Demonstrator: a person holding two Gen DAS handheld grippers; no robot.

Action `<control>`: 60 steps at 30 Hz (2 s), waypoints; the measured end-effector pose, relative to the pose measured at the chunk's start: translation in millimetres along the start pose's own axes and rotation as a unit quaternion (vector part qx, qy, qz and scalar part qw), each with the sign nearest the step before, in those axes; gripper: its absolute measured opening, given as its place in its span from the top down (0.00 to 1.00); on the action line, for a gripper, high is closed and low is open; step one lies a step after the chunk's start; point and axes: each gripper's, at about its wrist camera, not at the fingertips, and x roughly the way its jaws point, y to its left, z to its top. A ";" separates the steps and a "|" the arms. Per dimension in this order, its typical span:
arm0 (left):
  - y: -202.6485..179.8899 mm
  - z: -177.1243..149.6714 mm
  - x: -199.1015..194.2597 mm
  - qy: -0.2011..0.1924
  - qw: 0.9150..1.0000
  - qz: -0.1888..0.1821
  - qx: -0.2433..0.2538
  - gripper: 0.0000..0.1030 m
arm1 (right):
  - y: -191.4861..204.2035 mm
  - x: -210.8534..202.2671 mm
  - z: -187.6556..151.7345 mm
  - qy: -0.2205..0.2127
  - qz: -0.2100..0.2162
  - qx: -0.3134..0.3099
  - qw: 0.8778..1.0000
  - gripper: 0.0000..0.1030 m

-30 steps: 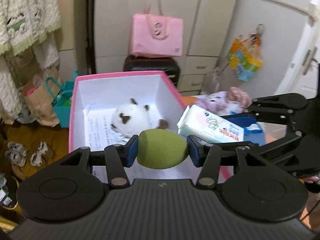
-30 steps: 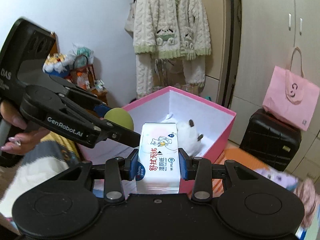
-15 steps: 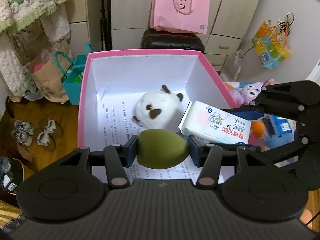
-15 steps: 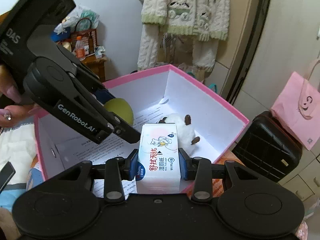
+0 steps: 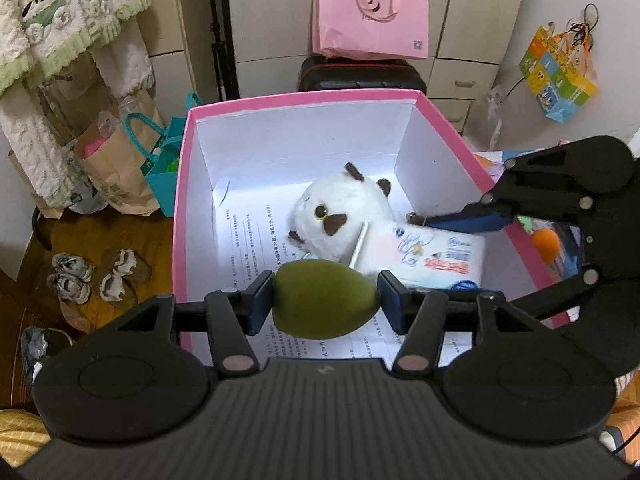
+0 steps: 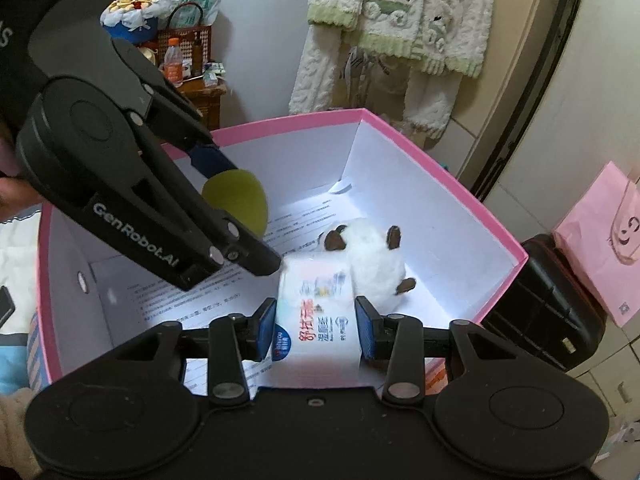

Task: Organize soft objects
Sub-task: 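Open both grippers to drop the sponge and wipes pack into the box, then move both open grippers back toward the remaining toys on the table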

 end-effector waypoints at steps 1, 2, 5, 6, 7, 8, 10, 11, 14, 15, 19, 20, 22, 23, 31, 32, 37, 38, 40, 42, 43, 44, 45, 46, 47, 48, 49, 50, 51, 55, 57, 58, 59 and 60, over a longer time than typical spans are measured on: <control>-0.3 -0.3 0.1 -0.001 1.000 0.003 0.001 0.41 | 0.4 -1.3 0.4 -0.003 -0.002 -0.003 1.000 0.51; -0.6 -0.7 -0.7 -0.002 1.000 0.005 0.001 0.38 | 0.4 -3.6 0.6 -0.008 -0.004 -0.004 1.000 0.45; 0.5 -3.2 -7.0 -0.009 1.000 0.001 -0.007 0.29 | 1.4 -17.8 -0.8 -0.028 -0.013 -0.003 1.000 0.36; 1.1 -4.2 -11.3 -0.012 1.000 -0.003 -0.010 0.28 | 1.5 -22.2 -1.6 -0.031 -0.015 -0.002 0.999 0.36; 1.3 -4.8 -14.9 -0.015 1.000 -0.007 -0.012 0.27 | 0.9 -26.6 -2.7 -0.035 -0.017 0.001 0.999 0.36; 1.8 -5.7 -18.8 -0.017 1.000 -0.010 -0.013 0.27 | 0.8 -32.1 -4.3 -0.040 -0.017 0.004 0.999 0.36; 1.9 -7.9 -27.9 -0.021 1.000 -0.014 -0.018 0.27 | 0.7 -43.7 -8.9 -0.047 -0.014 0.015 0.999 0.36; 1.5 -9.2 -32.5 -0.022 0.999 -0.017 -0.019 0.27 | 0.4 -49.3 -11.5 -0.050 -0.012 0.023 0.998 0.36; 0.1 -13.3 -49.1 -0.024 0.999 -0.036 -0.027 0.27 | 1.8 -64.9 -17.6 -0.056 -0.005 0.040 0.998 0.36; -1.0 -15.2 -54.3 -0.025 0.998 -0.043 -0.031 0.27 | 3.0 -72.4 -20.1 -0.059 -0.005 0.043 0.997 0.36; -10.7 -23.6 -82.1 -0.037 0.997 -0.066 -0.034 0.26 | 5.9 -103.0 -28.5 -0.070 -0.003 0.059 0.996 0.36; -15.3 -26.7 -90.7 -0.043 0.996 -0.068 -0.029 0.26 | 5.5 -112.0 -30.7 -0.072 -0.001 0.068 0.995 0.36; -22.9 -31.9 -104.9 -0.054 0.996 -0.070 -0.019 0.25 | 4.9 -130.0 -35.6 -0.076 0.000 0.081 0.994 0.36; -27.3 -35.0 -112.2 -0.059 0.996 -0.071 -0.015 0.25 | 4.3 -139.0 -38.7 -0.079 -0.001 0.087 0.993 0.36; -68.5 -58.6 -157.6 -0.083 0.992 -0.089 0.032 0.22 | -1.4 -203.3 -72.1 -0.097 -0.027 0.128 0.987 0.36; -74.6 -61.2 -160.3 -0.084 0.992 -0.091 0.038 0.22 | -2.2 -209.9 -76.9 -0.099 -0.034 0.133 0.986 0.36; -105.2 -69.2 -165.5 -0.076 0.989 -0.110 0.065 0.22 | -2.9 -234.9 -102.9 -0.098 -0.057 0.154 0.982 0.36; -111.7 -70.3 -165.8 -0.074 0.988 -0.114 0.071 0.22 | -3.0 -239.3 -109.0 -0.097 -0.060 0.158 0.981 0.36; -124.3 -72.8 -166.4 -0.072 0.987 -0.121 0.083 0.22 | -1.9 -247.0 -119.6 -0.096 -0.067 0.164 0.979 0.36; -137.5 -74.6 -166.6 -0.070 0.985 -0.128 0.093 0.22 | -1.7 -252.8 -129.5 -0.095 -0.073 0.170 0.978 0.36; -143.3 -75.4 -166.1 -0.069 0.984 -0.131 0.098 0.22 | -2.1 -255.6 -134.5 -0.095 -0.075 0.173 0.977 0.36; -150.2 -75.9 -164.8 -0.066 0.983 -0.135 0.104 0.22 | -3.2 -258.0 -140.6 -0.095 -0.077 0.179 0.976 0.36; -154.9 -76.6 -163.1 -0.064 0.983 -0.138 0.107 0.22 | -4.7 -260.5 -146.5 -0.095 -0.079 0.183 0.975 0.36; -161.5 -77.1 -161.0 -0.060 0.982 -0.142 0.112 0.22 | -5.9 -262.5 -152.1 -0.094 -0.081 0.188 0.974 0.36; -167.2 -77.5 -158.8 -0.057 0.981 -0.146 0.117 0.22 | -7.2 -264.0 -157.6 -0.094 -0.083 0.192 0.973 0.36; -173.5 -77.9 -155.9 -0.053 0.980 -0.149 0.121 0.22 | -8.7 -265.0 -162.9 -0.092 -0.085 0.196 0.972 0.35; -178.6 -78.0 -152.8 -0.049 0.979 -0.152 0.124 0.22 | -10.4 -265.9 -168.1 -0.092 -0.086 0.200 0.972 0.35; -183.7 -77.8 -149.1 -0.045 0.979 -0.154 0.127 0.22 | -12.7 -266.4 -173.0 -0.091 -0.087 0.205 0.971 0.36; -188.9 -77.5 -144.4 -0.040 0.978 -0.157 0.130 0.22 | -15.0 -266.5 -177.8 -0.090 -0.088 0.209 0.970 0.36; -207.0 -78.1 -127.0 -0.029 0.977 -0.158 0.139 0.22 | -23.1 -267.6 -198.4 -0.089 -0.089 0.226 0.966 0.35; -216.1 -80.4 -116.8 -0.028 0.978 -0.152 0.142 0.22 | -26.6 -266.8 -207.8 -0.091 -0.093 0.235 0.963 0.35; -220.1 -81.0 -112.1 -0.029 0.978 -0.149 0.144 0.22 | -28.4 -265.9 -211.4 -0.092 -0.094 0.238 0.962 0.35; -223.9 -82.0 -107.4 -0.030 0.978 -0.146 0.144 0.22 | -30.5 -264.7 -216.0 -0.094 -0.094 0.241 0.961 0.35; -228.4 -83.1 -101.8 -0.031 0.978 -0.144 0.146 0.22 | -32.9 -263.4 -221.5 -0.097 -0.095 0.244 0.960 0.35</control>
